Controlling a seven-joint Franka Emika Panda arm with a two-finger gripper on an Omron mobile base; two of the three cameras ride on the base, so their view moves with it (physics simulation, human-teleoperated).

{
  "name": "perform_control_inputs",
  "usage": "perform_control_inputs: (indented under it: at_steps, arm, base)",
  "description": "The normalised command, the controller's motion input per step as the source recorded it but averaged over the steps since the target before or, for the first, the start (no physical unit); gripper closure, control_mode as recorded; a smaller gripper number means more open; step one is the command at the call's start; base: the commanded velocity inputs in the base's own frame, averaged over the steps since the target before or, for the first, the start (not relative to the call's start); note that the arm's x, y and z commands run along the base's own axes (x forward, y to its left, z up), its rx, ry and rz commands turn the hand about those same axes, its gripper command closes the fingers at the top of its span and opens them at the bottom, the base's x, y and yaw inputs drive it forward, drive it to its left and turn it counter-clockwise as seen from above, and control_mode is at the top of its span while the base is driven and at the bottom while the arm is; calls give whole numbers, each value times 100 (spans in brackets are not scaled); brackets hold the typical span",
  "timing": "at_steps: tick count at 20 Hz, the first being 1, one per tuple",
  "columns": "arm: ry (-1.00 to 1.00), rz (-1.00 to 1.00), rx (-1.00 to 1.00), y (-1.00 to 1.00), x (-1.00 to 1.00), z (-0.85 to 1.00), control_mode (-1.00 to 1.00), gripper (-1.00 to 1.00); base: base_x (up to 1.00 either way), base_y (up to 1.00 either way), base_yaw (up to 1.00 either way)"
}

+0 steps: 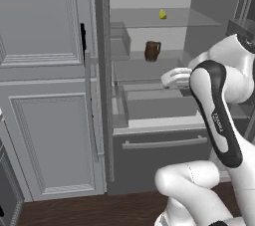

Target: Grab a lemon wedge from the fridge and one ice cube from the ice bowl, and put them in the glass of lemonade.

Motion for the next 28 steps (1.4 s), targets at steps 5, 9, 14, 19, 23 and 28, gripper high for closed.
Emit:
perform_control_inputs:
  at_steps: [5, 9, 14, 19, 23, 28]
  arm:
    - [20, -55, -10, -61, -27, 31, -100, -100]
    - [-4, -33, -3, -14, -98, 69, -100, -100]
    - [-5, -21, -1, -11, -86, 34, -100, -100]
    - [-3, -7, 0, -7, -16, -3, -100, -100]
    - [-13, 0, 0, -14, -2, -42, -100, -100]
    - [-14, 0, 0, -14, 0, -18, -100, -100]
  base:
    - [0, 0, 0]
    - [0, 0, 0]
    - [0, 0, 0]
    - [0, 0, 0]
    - [0, 0, 0]
    - [0, 0, 0]
